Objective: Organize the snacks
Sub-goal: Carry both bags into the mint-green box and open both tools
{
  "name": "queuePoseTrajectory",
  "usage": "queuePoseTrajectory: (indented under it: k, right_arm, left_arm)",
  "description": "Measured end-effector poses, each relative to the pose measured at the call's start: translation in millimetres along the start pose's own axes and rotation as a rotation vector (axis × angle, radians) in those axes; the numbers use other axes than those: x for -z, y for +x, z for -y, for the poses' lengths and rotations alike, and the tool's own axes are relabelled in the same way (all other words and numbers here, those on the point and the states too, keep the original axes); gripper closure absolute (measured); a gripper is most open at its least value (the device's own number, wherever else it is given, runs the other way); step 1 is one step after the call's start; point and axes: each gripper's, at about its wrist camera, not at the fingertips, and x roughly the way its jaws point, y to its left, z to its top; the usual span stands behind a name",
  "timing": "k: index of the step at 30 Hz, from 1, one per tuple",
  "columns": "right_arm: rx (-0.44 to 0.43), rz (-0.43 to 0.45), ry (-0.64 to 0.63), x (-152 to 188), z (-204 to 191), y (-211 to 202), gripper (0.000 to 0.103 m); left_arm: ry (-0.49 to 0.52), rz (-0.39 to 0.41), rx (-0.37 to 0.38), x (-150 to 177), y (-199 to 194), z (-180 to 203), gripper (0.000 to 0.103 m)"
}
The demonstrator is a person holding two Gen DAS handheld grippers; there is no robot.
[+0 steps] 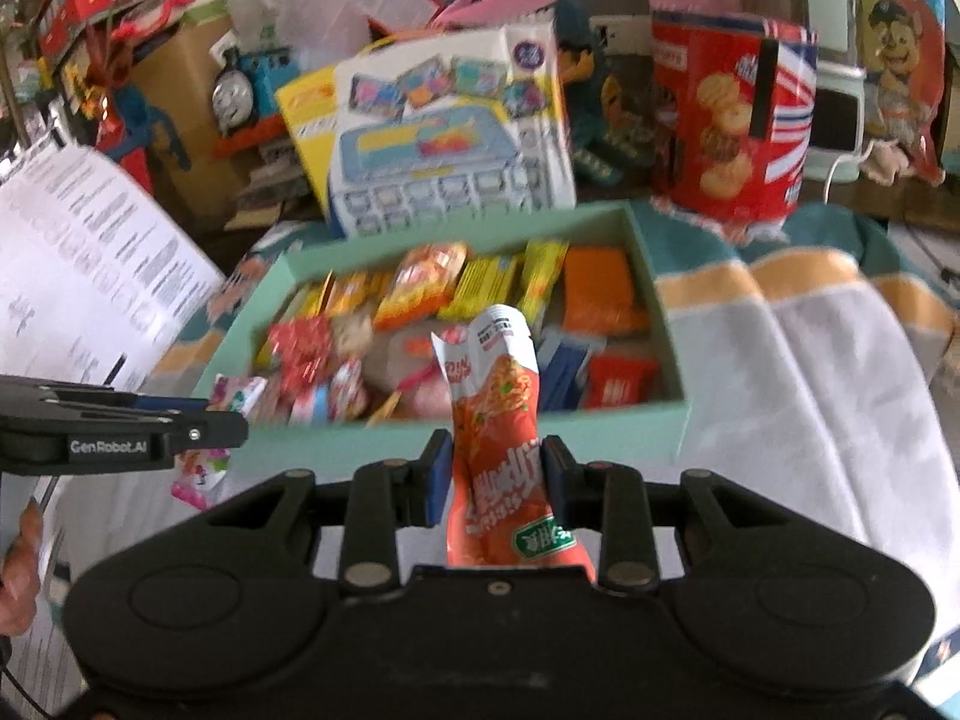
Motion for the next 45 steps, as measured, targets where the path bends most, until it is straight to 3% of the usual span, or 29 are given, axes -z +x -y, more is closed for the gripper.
queuePoseTrajectory:
  k: [12,26,28,29,30,32,35,45]
  right_arm:
    - [-0.010,-0.023,0.091,-72,42,66,0.072]
    - [-0.048,-0.074,0.108,-101,48,136,0.069]
    - [-0.063,-0.072,0.097,-102,44,140,0.064]
    - [-0.064,-0.075,0.090,-102,43,141,0.054]
    - [-0.060,-0.076,0.086,-101,41,141,0.033]
    - [-0.044,-0.051,0.084,-99,39,135,0.006]
    - [-0.035,-0.023,0.074,-97,37,124,0.000]
    - [-0.016,-0.026,0.076,-81,26,81,0.000]
  left_arm:
    - [0.028,-0.008,-0.002,-85,70,4,0.073]
    - [0.012,-0.065,-0.020,-105,131,3,0.071]
    - [0.015,-0.066,-0.020,-104,133,4,0.063]
    - [0.022,-0.060,-0.029,-103,132,5,0.050]
    - [0.032,-0.056,-0.042,-103,130,7,0.025]
    - [0.054,-0.027,-0.080,-101,124,11,0.000]
    - [0.083,-0.008,-0.112,-98,113,17,0.000]
    - [0.057,-0.024,-0.104,-72,71,20,0.000]
